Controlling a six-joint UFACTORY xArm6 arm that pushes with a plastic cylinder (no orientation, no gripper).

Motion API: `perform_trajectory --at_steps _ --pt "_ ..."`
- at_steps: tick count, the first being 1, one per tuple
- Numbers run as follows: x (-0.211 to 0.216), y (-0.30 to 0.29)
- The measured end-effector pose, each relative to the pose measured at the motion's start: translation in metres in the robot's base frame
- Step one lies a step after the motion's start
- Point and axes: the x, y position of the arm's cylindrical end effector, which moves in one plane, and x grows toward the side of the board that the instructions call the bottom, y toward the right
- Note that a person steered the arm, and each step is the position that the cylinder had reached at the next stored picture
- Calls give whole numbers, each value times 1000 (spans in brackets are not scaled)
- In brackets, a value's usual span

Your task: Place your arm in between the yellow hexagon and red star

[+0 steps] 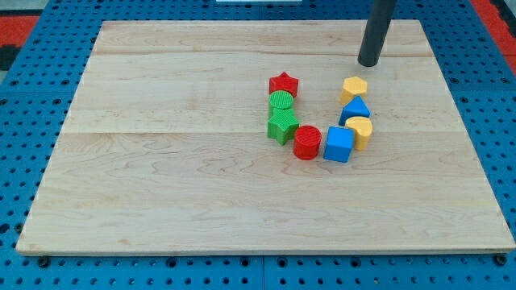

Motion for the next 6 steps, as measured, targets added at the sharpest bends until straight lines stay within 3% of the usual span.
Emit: perform_trajectory --at_steps 2,6 --pt "4 -9" --pt "41 -79"
